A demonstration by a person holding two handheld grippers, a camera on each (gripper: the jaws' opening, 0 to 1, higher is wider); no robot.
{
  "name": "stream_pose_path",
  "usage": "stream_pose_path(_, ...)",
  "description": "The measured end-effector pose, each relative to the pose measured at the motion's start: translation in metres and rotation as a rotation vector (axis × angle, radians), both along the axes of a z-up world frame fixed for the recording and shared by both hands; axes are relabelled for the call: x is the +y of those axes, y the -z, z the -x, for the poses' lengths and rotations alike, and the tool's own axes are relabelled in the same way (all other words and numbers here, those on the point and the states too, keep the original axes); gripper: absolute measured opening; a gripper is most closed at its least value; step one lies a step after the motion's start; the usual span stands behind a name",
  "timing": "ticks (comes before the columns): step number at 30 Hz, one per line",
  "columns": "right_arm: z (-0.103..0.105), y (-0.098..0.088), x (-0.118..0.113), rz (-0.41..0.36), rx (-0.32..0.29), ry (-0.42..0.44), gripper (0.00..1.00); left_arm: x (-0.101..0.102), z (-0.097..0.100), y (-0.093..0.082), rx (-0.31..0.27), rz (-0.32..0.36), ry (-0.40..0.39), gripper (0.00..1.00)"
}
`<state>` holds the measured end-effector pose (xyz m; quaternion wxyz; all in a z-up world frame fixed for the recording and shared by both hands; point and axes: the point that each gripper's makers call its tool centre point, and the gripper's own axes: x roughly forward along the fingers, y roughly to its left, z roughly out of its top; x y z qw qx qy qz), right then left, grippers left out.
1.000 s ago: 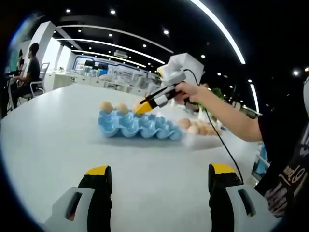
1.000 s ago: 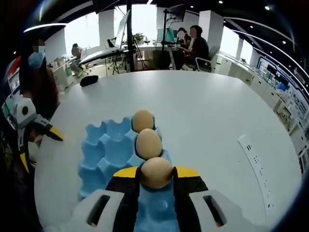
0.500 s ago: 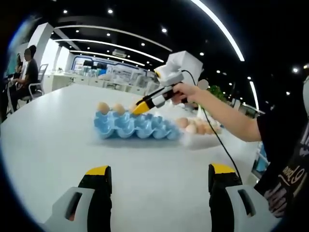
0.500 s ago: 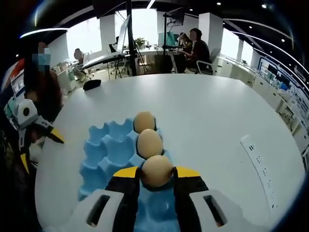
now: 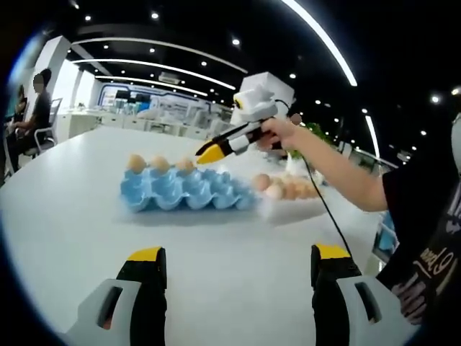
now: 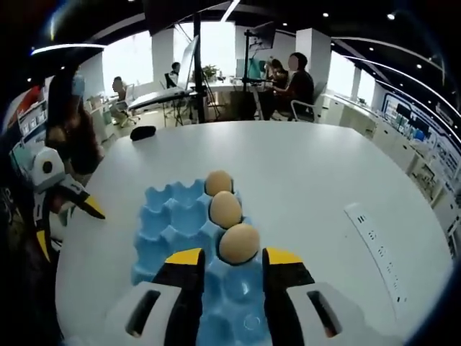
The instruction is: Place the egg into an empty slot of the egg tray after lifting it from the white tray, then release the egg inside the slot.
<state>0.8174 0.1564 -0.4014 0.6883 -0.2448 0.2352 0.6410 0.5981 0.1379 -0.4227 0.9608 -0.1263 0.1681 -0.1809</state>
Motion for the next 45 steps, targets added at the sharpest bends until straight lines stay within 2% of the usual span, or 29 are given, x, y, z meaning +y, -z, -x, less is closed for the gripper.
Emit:
stream_pose_path(7, 0.004, -0.011, -0.034, -0.025, -0.026, 0.041, 0.34, -0.015, -0.003, 0.003, 0.006, -0.005, 0.043, 0.84)
stream_pose_path(11, 0.008, -0.010, -0.058, -0.032, -0.028, 0.066, 0.34, -0.024, -0.005, 0.004, 0.009, -0.002, 0.071, 0.84)
stream_pose_path(15, 0.001, -0.010, -0.076, -0.035, -0.028, 0.098, 0.34, -0.034, -0.009, 0.005, 0.011, -0.008, 0.100, 0.84)
stream_pose_path(23, 0.012, -0.008, -0.106, -0.045, -0.029, 0.149, 0.34, -0.046, -0.015, 0.003, 0.007, -0.016, 0.135, 0.84)
stream_pose_path(24, 0.002, -0.008, -0.109, -0.045, -0.030, 0.154, 0.34, -0.048, -0.015, 0.004, 0.007, -0.017, 0.139, 0.84)
stream_pose_path(27, -0.007, -0.009, -0.121, -0.047, -0.032, 0.172, 0.34, -0.056, -0.017, 0.005, 0.012, -0.018, 0.154, 0.84)
stream_pose_path(29, -0.001, -0.008, -0.122, -0.048, -0.032, 0.183, 0.34, -0.059, -0.018, 0.005, 0.010, -0.019, 0.165, 0.84)
stream_pose_path(35, -0.013, -0.005, -0.151, -0.038, -0.030, 0.217, 0.34, -0.066, -0.021, 0.003, 0.007, -0.023, 0.183, 0.84)
stream_pose_path(37, -0.008, -0.003, -0.153, -0.037, -0.030, 0.232, 0.34, -0.065, -0.021, 0.003, 0.007, -0.025, 0.186, 0.84)
stream_pose_path(40, -0.024, -0.003, -0.167, -0.029, -0.028, 0.248, 0.34, -0.067, -0.022, 0.003, 0.011, -0.025, 0.189, 0.84)
stream_pose_path(45, -0.028, -0.001, -0.182, -0.016, -0.028, 0.269, 0.33, -0.070, -0.023, 0.003, 0.014, -0.031, 0.196, 0.84)
